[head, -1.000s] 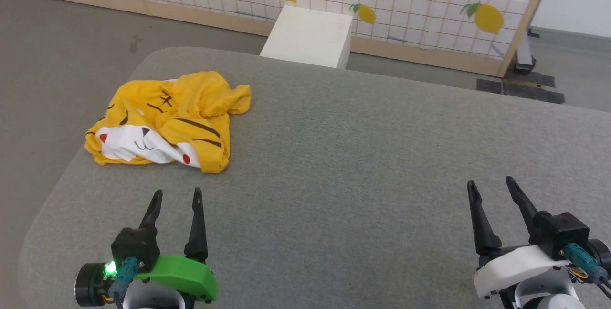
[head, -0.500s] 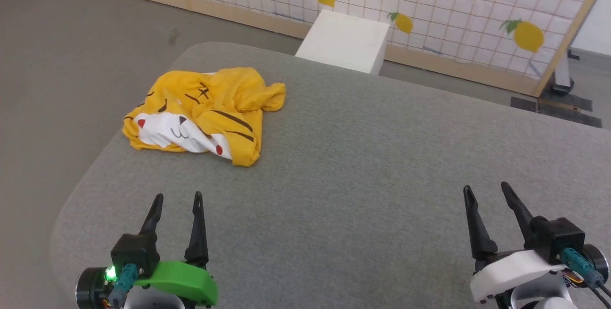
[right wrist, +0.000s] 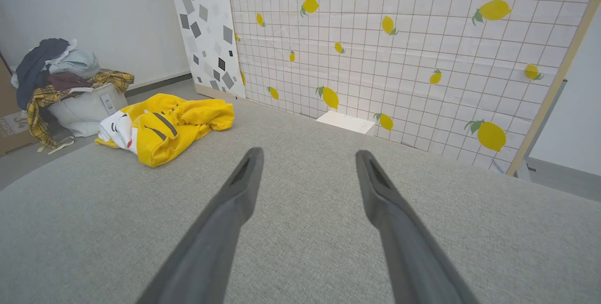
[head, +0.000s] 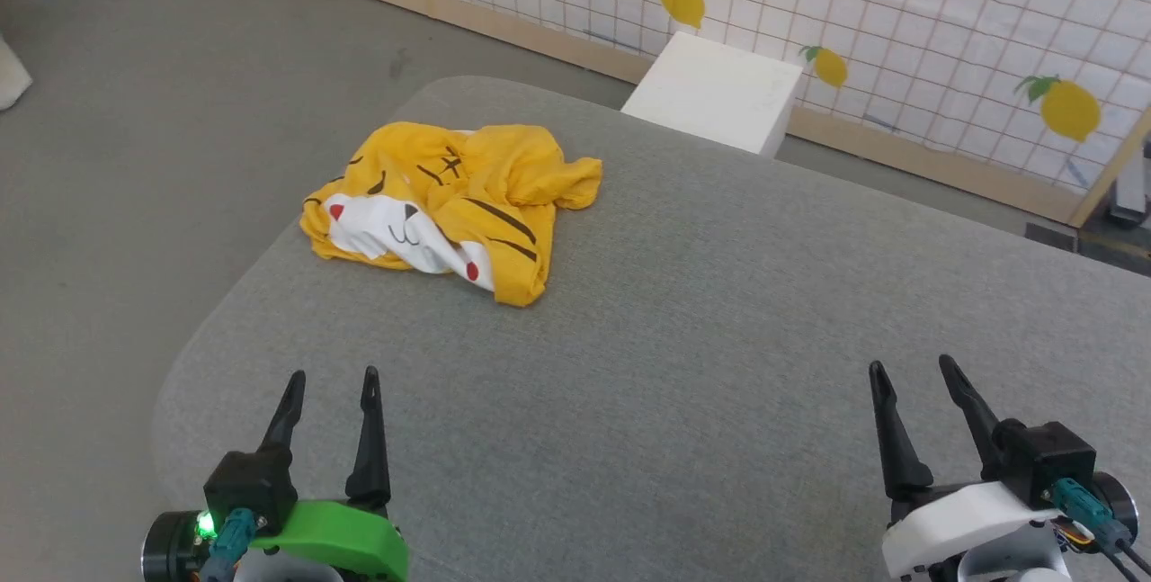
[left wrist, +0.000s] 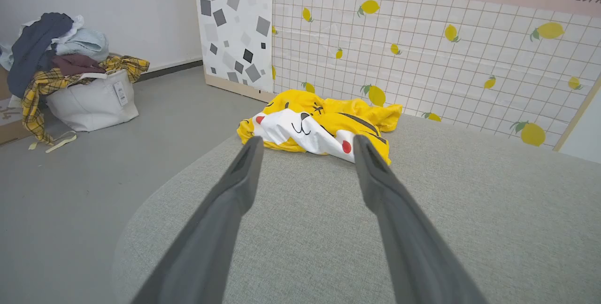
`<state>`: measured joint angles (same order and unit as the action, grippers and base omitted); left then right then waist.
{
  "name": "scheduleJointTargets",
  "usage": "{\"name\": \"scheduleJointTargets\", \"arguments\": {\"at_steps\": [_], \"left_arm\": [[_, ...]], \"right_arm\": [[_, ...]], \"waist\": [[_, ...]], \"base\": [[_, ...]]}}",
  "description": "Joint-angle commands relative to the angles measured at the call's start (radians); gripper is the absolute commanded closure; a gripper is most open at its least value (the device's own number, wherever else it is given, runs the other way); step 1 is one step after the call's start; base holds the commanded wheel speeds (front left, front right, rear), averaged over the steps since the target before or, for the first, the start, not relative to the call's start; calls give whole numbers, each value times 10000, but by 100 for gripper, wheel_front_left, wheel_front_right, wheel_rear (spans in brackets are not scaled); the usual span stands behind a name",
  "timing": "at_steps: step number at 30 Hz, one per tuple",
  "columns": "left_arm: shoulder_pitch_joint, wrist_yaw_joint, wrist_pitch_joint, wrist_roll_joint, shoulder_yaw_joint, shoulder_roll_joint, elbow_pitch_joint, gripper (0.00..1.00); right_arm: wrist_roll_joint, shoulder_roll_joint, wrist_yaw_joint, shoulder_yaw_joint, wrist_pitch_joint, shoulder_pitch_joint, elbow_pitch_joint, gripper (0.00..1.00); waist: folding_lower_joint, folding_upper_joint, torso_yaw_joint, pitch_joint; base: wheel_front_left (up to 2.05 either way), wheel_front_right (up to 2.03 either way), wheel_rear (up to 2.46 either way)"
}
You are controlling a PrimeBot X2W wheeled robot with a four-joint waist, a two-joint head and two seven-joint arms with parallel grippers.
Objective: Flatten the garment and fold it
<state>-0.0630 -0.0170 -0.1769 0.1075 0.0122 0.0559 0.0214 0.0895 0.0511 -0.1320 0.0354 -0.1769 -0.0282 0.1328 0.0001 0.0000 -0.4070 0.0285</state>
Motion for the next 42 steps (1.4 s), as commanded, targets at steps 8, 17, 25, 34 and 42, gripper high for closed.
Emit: {"name": "scheduleJointTargets", "arguments": {"at_steps": [8, 17, 25, 34, 42], "left_arm": [[-210, -46, -253, 243, -12, -43, 57, 0], [-235, 4, -435, 425, 78, -48, 93, 0], [-294, 45, -598, 518, 7, -51, 130, 0], [-391, 29, -808, 658, -30, -56, 178, 0], [-412, 5, -849, 670, -43, -57, 226, 0]], "right_arm": [[61, -6, 10, 7, -256, -81, 230, 0], [43, -7, 11, 26, -437, -17, 401, 0], [136, -8, 12, -5, -600, -38, 544, 0], [210, -9, 13, 20, -808, -82, 731, 0], [207, -9, 13, 6, -849, -78, 791, 0]], "waist": [[0, 0, -521, 3], [-1, 0, -924, -66], [-1, 0, -1289, 24], [-1, 0, -1787, 94], [-1, 0, -1854, 131]], "base": [[0, 0, 0], [0, 0, 0], [0, 0, 0], [0, 0, 0], [0, 0, 0]]}}
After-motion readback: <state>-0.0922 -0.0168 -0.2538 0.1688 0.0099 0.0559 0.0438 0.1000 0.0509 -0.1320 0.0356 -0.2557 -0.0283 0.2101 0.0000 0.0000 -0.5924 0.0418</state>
